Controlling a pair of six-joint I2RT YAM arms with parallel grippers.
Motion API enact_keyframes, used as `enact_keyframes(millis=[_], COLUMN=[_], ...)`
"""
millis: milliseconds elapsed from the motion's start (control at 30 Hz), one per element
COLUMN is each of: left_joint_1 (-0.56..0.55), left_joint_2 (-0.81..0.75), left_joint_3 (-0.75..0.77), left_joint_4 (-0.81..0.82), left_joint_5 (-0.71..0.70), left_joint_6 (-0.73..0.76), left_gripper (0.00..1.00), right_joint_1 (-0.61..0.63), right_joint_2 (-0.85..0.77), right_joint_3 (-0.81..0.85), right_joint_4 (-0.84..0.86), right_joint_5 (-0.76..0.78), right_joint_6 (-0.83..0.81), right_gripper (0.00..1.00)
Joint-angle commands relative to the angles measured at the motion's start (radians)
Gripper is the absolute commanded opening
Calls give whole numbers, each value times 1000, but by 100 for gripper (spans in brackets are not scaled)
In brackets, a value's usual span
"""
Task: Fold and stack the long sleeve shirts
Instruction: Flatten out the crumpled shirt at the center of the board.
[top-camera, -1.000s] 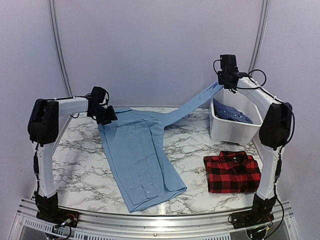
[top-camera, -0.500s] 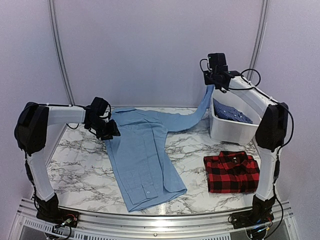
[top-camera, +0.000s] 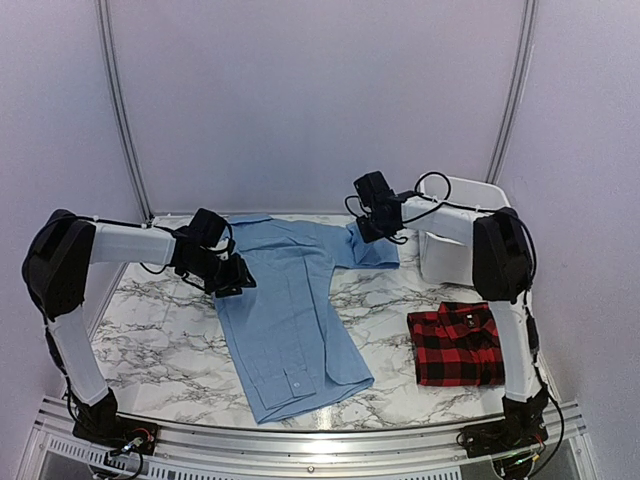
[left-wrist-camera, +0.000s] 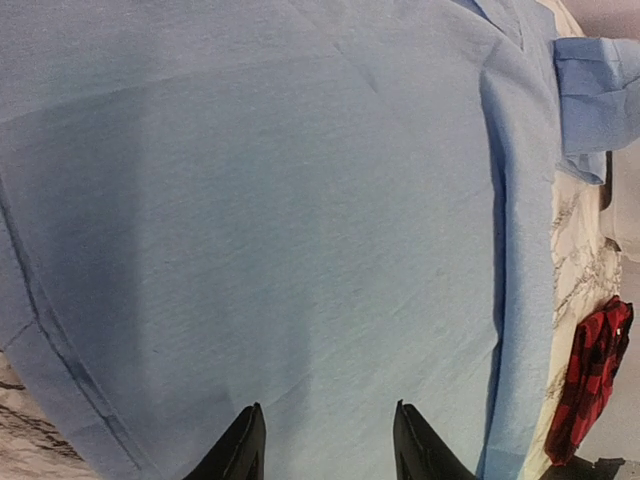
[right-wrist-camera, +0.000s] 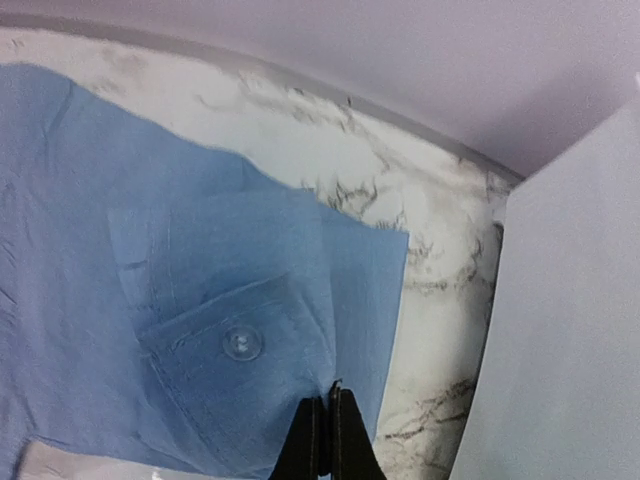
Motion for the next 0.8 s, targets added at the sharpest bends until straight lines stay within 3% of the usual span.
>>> enact_keyframes(millis=[0,267,400,567,767], left_joint_1=[-31,10,53,99,107], left_joint_2=[40,104,116,115,114], left_joint_3=[-23,-68,-85,-80,-52], left_joint_4=[97,90,77,59,36], left_joint_5=[54,-38,-65,-71,-67], left_joint_6=[-64,-47,-23,14,42], left_gripper=[45,44,44,44,44], right_joint_1=[-30,-49,-26,61,185], right_joint_2=[-67,-317,-415,-510,-445], right_joint_3=[-150,-557,-693,-705,-620], right_joint_4=[-40,22,38,48,123], right_joint_5=[68,52,1,-105,-377], right_joint_6=[123,190,222,236,299], right_gripper=[0,0,29,48,51])
